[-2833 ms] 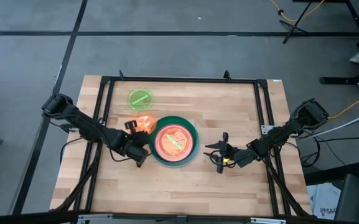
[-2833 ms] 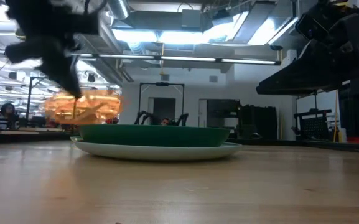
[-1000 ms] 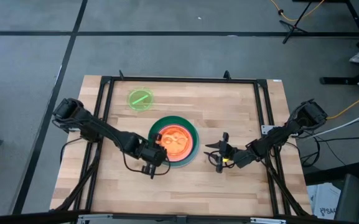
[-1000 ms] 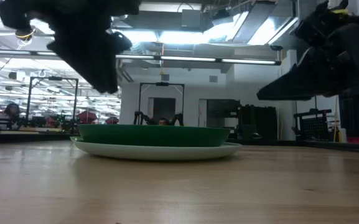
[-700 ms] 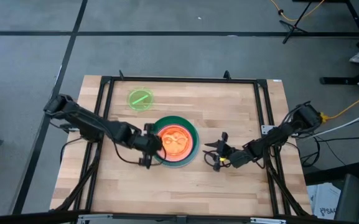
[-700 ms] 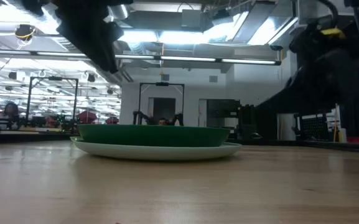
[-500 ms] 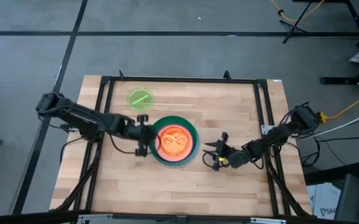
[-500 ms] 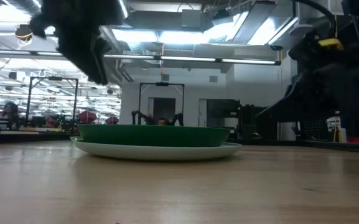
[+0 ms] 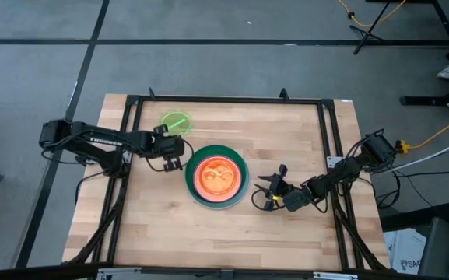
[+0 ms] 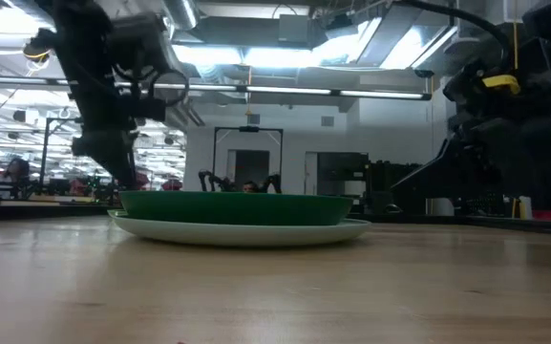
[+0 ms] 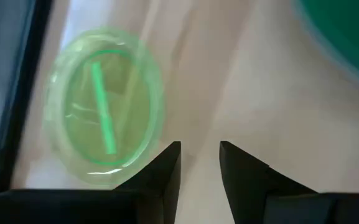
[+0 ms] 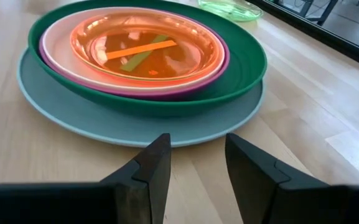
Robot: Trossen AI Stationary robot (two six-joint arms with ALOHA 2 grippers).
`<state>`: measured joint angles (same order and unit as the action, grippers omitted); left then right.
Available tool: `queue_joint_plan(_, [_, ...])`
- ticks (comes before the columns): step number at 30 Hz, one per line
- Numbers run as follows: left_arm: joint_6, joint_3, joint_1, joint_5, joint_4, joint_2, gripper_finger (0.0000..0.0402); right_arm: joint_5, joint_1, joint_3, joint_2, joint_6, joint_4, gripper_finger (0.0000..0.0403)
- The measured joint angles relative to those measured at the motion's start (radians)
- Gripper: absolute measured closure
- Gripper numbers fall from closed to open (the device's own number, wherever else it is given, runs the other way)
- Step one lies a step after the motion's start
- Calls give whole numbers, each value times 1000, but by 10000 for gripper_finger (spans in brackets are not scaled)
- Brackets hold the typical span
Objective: Stack plastic plates
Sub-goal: Stack the green transparent plate on top of the orange transparent plate
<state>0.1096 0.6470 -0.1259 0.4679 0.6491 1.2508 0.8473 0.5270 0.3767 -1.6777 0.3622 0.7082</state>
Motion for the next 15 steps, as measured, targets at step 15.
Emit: queue_joint_plan(15, [-293, -87, -215, -56, -241, 70, 297, 2, 0, 0, 0, 3, -4, 258])
